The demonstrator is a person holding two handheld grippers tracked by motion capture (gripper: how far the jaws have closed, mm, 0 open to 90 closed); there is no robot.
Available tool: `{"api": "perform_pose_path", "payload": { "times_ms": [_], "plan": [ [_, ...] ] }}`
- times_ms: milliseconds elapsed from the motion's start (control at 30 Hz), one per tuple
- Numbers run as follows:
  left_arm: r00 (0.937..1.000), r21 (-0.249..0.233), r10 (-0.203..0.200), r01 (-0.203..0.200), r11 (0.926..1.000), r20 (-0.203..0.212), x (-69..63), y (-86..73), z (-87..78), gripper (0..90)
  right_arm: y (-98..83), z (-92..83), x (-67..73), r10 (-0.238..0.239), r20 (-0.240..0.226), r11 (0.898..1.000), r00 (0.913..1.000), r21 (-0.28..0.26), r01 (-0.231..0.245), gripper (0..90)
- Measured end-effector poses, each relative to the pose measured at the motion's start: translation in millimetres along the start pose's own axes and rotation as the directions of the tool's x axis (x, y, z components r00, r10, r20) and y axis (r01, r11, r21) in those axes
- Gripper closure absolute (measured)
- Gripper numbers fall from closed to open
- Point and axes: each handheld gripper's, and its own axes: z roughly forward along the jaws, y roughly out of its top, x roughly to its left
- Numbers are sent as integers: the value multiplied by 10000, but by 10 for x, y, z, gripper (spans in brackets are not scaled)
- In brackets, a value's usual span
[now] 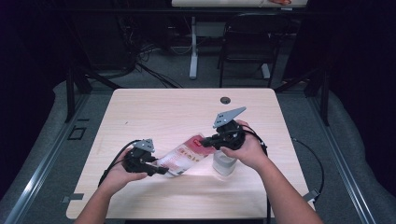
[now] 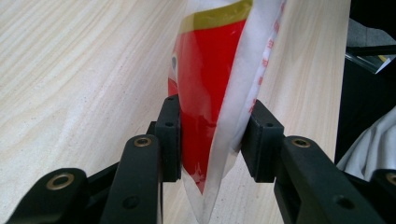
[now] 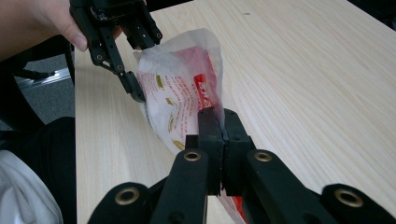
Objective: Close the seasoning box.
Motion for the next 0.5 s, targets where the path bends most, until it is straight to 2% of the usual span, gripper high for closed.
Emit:
{"api": "perform_pose_path", "payload": {
  "times_ms": [200,300,367,500],
  "plan": [
    [9999,76,52,-51,10000,-94,-17,27,-31,638,-35,-15,15,-15,56,9998,10000,-202,17,894],
    [9999,92,130,-130,9999,2,-15,51,-73,639,-42,-27,27,-21,103,9995,9999,-316,24,893],
    [9997,132,193,-192,9997,-123,-25,68,-107,640,-48,-40,39,-18,143,9991,9999,-433,24,893],
    [10000,92,82,-81,9999,-43,-37,75,-150,640,-76,-62,35,40,109,9984,9999,-566,-34,891]
  ]
}}
